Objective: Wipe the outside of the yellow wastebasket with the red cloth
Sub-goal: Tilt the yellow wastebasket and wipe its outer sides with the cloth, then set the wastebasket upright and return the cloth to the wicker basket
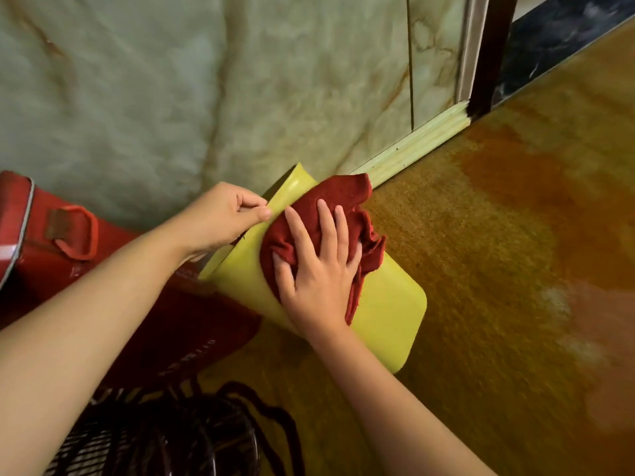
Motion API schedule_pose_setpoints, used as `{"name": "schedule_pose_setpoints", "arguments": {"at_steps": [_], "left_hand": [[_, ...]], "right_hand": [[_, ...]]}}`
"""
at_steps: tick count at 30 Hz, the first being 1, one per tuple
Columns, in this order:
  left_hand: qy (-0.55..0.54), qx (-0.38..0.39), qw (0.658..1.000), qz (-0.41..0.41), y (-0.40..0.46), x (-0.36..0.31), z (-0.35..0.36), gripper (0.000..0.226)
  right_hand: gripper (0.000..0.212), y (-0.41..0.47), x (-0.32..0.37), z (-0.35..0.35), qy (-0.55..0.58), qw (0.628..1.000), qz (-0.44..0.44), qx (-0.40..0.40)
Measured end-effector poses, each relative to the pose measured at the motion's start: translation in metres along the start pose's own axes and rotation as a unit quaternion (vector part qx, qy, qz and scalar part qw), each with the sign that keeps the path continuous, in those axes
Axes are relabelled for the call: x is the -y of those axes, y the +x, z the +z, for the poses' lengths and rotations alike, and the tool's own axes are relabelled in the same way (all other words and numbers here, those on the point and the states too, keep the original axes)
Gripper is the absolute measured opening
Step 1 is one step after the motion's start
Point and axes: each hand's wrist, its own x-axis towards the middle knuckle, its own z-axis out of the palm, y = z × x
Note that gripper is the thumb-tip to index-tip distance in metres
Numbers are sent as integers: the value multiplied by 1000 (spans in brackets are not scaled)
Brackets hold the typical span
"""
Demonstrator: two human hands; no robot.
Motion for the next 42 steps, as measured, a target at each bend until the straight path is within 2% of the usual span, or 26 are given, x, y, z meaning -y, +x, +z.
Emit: {"name": "schedule_pose_setpoints", "arguments": {"at_steps": [2,6,9,12,14,17,20,22,25,29,32,36,39,42], "left_hand": [[19,-26,999,14,3,8,0,30],[61,-102,993,18,0,22,0,17],[78,-157,983,53,9,7,4,20],[131,-118,977,121,17,-16,5,7],[145,-103,972,150,17,-22,4,11],[194,-41,972,129,6,-13,6,29],[225,25,970,87,-13,10,11,34],[216,37,972,90,-24,17,19,36],[211,28,970,116,-36,16,34,22],[254,58,961,93,-55,17,52,29],[232,3,970,74,-79,24,73,19],[234,-60,969,60,-124,36,105,29],[225,-152,961,59,-162,41,128,39],[185,-246,951,9,-193,45,151,43]], "right_hand": [[52,-3,-26,-5,2,1000,6,10],[52,-34,-76,-19,8,989,147,24],[46,-27,-82,-22,59,980,191,7],[43,-15,-81,-23,109,973,201,1],[42,-13,-85,-24,130,970,204,-4],[46,-16,-90,-28,134,969,207,-4],[50,-29,-95,-30,107,974,192,59],[52,-38,-99,-32,79,975,189,84],[52,-49,-105,-38,58,974,196,93],[44,-63,-108,-46,64,971,207,100],[36,-75,-111,-54,44,967,219,121],[23,-96,-117,-70,30,964,227,135],[22,-111,-116,-83,32,963,224,145],[20,-123,-110,-94,41,966,198,158]]}}
